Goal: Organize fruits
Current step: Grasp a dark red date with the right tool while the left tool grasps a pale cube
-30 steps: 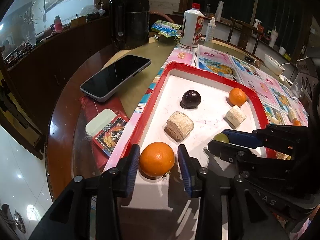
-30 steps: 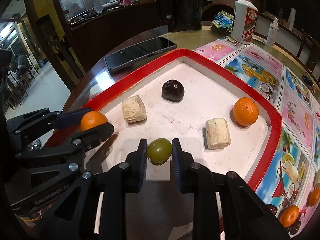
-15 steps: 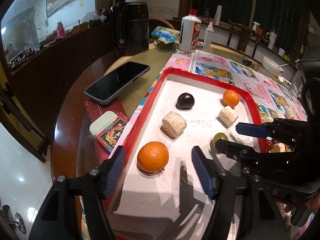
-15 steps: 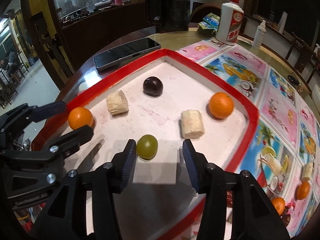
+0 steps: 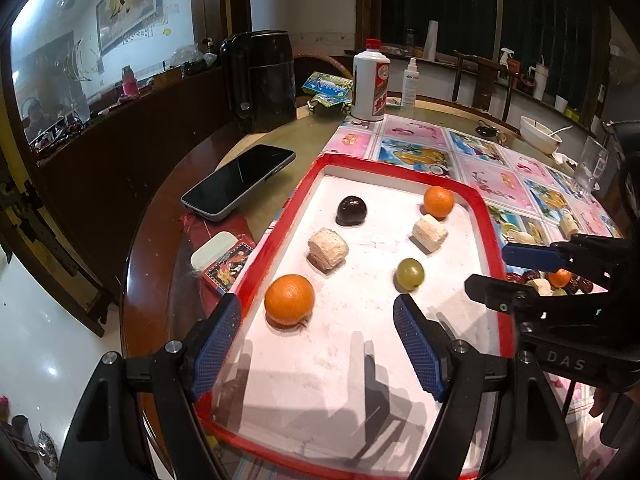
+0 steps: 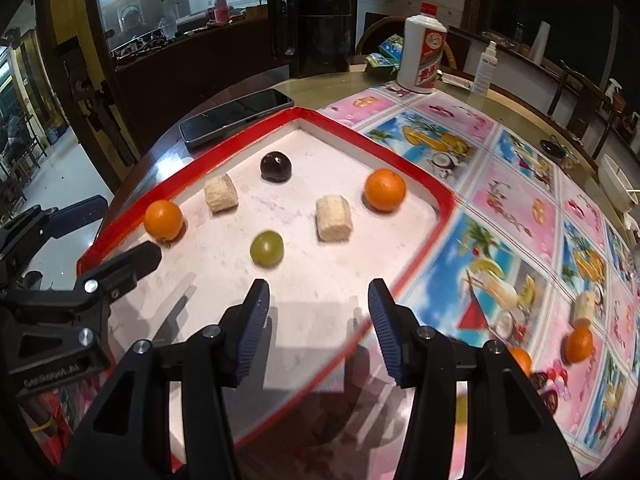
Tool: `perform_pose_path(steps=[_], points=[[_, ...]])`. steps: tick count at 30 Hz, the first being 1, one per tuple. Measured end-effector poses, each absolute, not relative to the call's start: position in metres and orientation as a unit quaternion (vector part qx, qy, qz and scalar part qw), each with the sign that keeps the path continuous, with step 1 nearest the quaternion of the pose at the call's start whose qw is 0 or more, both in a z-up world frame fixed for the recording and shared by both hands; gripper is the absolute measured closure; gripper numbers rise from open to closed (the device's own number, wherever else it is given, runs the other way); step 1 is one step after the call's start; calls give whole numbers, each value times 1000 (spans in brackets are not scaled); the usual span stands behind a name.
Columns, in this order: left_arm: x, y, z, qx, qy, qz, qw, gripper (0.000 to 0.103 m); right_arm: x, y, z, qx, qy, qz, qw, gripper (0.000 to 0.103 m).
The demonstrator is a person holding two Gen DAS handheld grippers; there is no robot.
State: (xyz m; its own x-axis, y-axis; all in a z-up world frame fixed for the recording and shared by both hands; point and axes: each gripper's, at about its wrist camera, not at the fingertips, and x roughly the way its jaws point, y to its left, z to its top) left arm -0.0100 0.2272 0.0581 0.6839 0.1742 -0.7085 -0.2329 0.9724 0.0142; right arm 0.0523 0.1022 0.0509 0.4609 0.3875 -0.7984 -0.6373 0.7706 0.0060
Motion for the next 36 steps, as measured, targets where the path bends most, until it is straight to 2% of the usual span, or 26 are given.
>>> perform_pose_path(steps=[6,14,20,29,31,35,36], points=[[-23,200,65,-44,380,86,920,25,30,61,54,-137,425,306,841,49],[-28,124,62,-17,392,0,920,25,5,-35,40,-96,456,270,843,46],[-2,77,48,-4,412,-29,910,25,4,-106,24,-56,478,218,849,46],[54,63,29,-66,439,4,896,26,8,-152,18,-13,480,208,852,46],[58,63,25,-75,444,13,893,32,12,-155,17,-8,476,214,853,46],[64,65,16,-92,452,26,887,36,28,-158,21,-4,460,223,859,46],[65,67,16,-94,453,28,886,41,35,-157,22,-4,456,226,861,46]])
